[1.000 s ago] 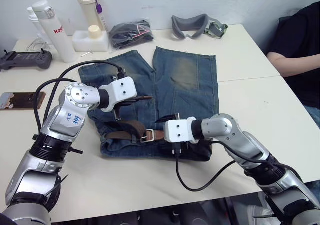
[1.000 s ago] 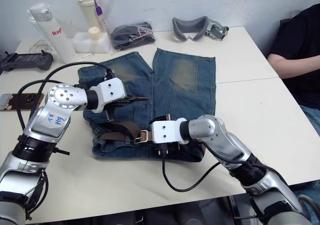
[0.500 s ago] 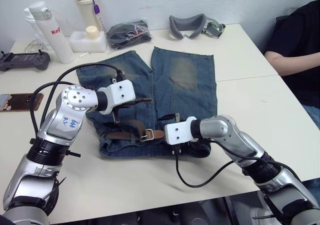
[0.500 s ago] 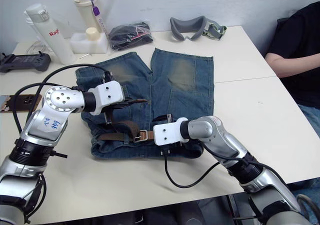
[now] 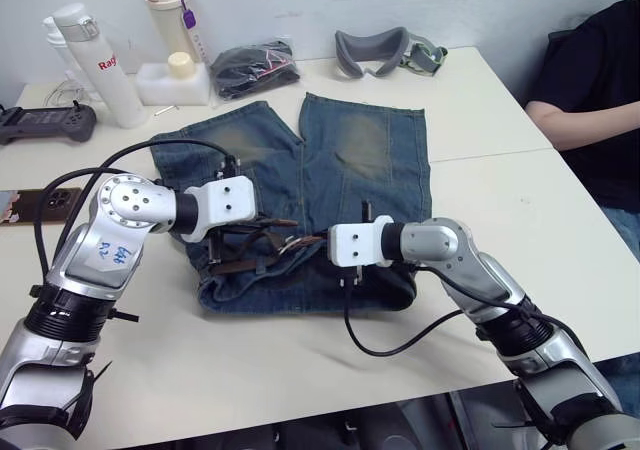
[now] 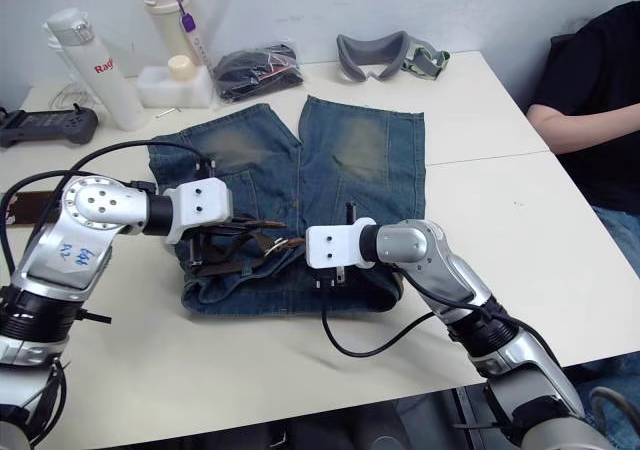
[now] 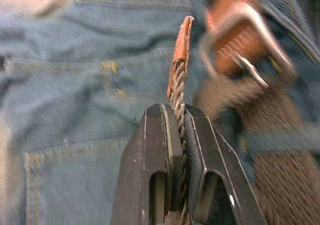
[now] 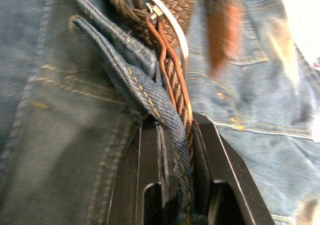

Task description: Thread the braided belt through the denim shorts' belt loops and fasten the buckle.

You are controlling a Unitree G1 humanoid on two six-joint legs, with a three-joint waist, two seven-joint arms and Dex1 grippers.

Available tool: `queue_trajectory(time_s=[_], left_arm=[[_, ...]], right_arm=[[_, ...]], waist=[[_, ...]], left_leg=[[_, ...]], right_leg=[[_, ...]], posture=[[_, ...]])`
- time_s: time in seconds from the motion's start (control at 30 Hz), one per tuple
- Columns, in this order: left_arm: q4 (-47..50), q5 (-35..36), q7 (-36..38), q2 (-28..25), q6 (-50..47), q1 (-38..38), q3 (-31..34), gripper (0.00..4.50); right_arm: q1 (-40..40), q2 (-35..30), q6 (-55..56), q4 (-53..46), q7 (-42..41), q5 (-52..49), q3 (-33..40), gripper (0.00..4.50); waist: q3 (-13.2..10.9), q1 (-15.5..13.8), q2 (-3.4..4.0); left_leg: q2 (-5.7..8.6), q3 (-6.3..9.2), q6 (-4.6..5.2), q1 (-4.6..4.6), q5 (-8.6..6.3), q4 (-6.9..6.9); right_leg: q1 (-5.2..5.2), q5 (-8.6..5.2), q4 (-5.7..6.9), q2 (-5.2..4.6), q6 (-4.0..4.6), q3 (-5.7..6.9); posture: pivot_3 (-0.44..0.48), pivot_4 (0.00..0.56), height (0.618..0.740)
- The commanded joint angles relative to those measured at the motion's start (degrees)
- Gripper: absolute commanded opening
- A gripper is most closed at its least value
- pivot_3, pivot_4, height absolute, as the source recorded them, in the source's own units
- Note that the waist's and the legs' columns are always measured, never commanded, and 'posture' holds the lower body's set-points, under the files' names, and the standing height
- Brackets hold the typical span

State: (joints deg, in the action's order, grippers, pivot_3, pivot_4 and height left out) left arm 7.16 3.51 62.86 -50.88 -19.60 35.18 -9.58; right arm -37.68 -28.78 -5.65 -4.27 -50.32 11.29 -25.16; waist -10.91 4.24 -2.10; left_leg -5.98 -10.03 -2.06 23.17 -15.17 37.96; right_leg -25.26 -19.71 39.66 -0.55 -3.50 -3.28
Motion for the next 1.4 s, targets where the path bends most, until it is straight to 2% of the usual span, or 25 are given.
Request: queue_trajectory(time_s=[0.03,0.23,0.5,0.9,1.4], left_arm=[[1.5,1.2,1.6,-1.6,0.3,0.1,2.1,0.0],[1.4,1.7,0.7,0.1,-0.4,2.0,1.8,0.0],[1.3,-1.3,-0.6,4.5,0.2,4.1,-2.5,0.0],[-2.7,-4.2,2.9,-0.9,5.2,5.3,-2.2,0.0],[0.5,-5.5,1.8,5.3,-2.0,8.2,-5.3,0.0]], right_arm=[[-1.3,-0.2,0.3,-0.6,2.2,0.9,3.1,0.09],[-1.2,-0.1,-0.3,-0.6,3.3,1.4,3.2,0.09],[-2.4,0.9,-1.6,-1.6,3.5,1.1,3.4,0.09],[-2.9,-0.7,-1.0,0.5,4.3,3.2,3.2,0.08],[-3.4,0.9,0.1,-1.1,3.4,2.0,2.5,0.08]], waist=[[0.0,0.0,-0.01],[0.0,0.2,-0.01],[0.0,0.4,-0.01],[0.0,0.5,-0.01],[0.0,0.5,-0.01]], left_leg=[[0.0,0.0,0.0,0.0,0.0,0.01],[0.01,0.02,0.0,0.0,0.0,0.01],[0.01,0.02,0.0,0.0,0.0,0.01],[-0.01,0.01,0.0,0.0,0.0,0.01],[0.01,0.01,0.0,0.0,0.0,0.03]], right_leg=[[0.0,0.0,-0.01,0.0,0.0,0.0],[0.0,0.0,0.01,0.0,0.0,-0.01],[0.0,0.0,0.02,0.01,-0.01,-0.02],[-0.01,0.0,0.02,0.01,0.0,-0.03],[0.0,0.0,0.06,0.0,-0.01,-0.02]], posture=[[0.0,0.15,0.739],[0.0,0.15,0.739],[0.0,0.15,0.739],[0.0,0.15,0.739],[0.0,0.15,0.739]])
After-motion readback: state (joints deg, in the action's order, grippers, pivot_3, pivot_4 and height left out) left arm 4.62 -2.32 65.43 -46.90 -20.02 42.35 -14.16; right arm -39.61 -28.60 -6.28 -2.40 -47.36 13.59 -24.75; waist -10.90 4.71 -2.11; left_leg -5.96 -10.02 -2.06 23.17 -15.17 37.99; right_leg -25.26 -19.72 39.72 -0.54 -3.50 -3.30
